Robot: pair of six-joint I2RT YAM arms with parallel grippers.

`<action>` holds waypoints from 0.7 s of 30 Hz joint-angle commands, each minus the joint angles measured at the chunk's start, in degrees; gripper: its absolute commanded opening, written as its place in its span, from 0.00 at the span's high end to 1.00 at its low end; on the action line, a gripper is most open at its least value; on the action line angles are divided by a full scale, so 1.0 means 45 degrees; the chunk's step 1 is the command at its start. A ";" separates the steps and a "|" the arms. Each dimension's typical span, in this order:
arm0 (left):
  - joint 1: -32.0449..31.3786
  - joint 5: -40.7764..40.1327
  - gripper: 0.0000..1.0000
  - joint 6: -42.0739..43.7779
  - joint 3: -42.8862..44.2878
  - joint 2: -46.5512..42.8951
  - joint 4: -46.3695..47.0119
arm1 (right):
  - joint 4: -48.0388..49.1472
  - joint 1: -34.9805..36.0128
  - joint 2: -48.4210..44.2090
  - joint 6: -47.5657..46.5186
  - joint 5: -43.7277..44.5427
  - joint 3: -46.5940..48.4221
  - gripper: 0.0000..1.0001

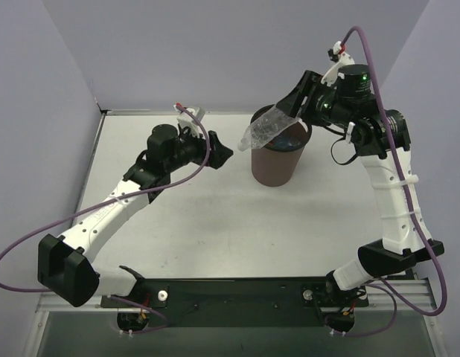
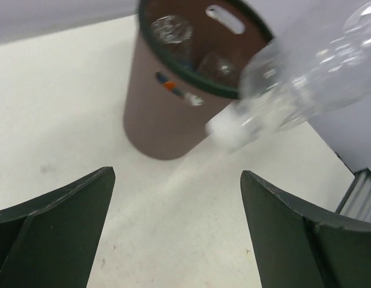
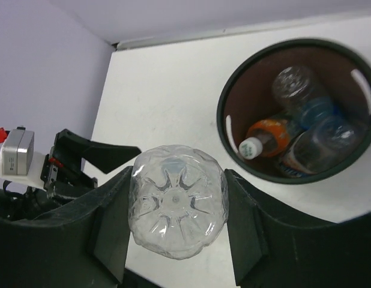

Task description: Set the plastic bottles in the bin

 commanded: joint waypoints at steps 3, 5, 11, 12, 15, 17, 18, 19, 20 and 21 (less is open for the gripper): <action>0.1395 -0.1146 0.03 -0.2509 -0.0856 -0.0712 -0.2420 | 0.0471 -0.0071 -0.0476 -0.3284 0.3393 0.1391 0.71; 0.1551 -0.1086 0.03 -0.2276 -0.1091 -0.1005 -0.2733 | 0.0471 -0.0090 -0.0359 -0.3815 0.4195 0.1430 0.71; 0.1922 -0.0813 0.03 -0.1436 -0.0800 -0.0911 -0.3516 | 0.0510 0.0086 0.0265 -0.5319 0.5622 0.1371 0.72; 0.2020 -0.0774 0.03 -0.1396 -0.0702 -0.0832 -0.3729 | 0.0510 0.0163 0.0382 -0.5476 0.5817 0.1372 0.72; 0.2196 -0.0716 0.03 -0.1376 -0.0331 -0.0500 -0.4120 | 0.0704 0.0320 0.0753 -0.6082 0.6482 0.0868 0.73; 0.2313 -0.0696 0.04 -0.1454 -0.0174 -0.0324 -0.4317 | 0.1054 0.0398 0.1066 -0.6413 0.6910 0.0359 0.73; 0.2333 -0.0676 0.04 -0.1493 -0.0135 -0.0285 -0.4434 | 0.1250 0.0418 0.1183 -0.6473 0.7010 -0.0089 0.73; 0.2353 -0.0657 0.04 -0.1552 -0.0135 -0.0284 -0.4454 | 0.1561 0.0398 0.1377 -0.6551 0.7069 -0.1118 0.73; 0.2353 -0.0618 0.04 -0.1552 -0.0193 -0.0284 -0.4454 | 0.2280 0.0398 0.1495 -0.6590 0.7127 -0.1766 0.73; 0.2353 -0.0559 0.04 -0.1571 -0.0213 -0.0303 -0.4474 | 0.2693 0.0418 0.1632 -0.6688 0.7263 -0.2334 0.73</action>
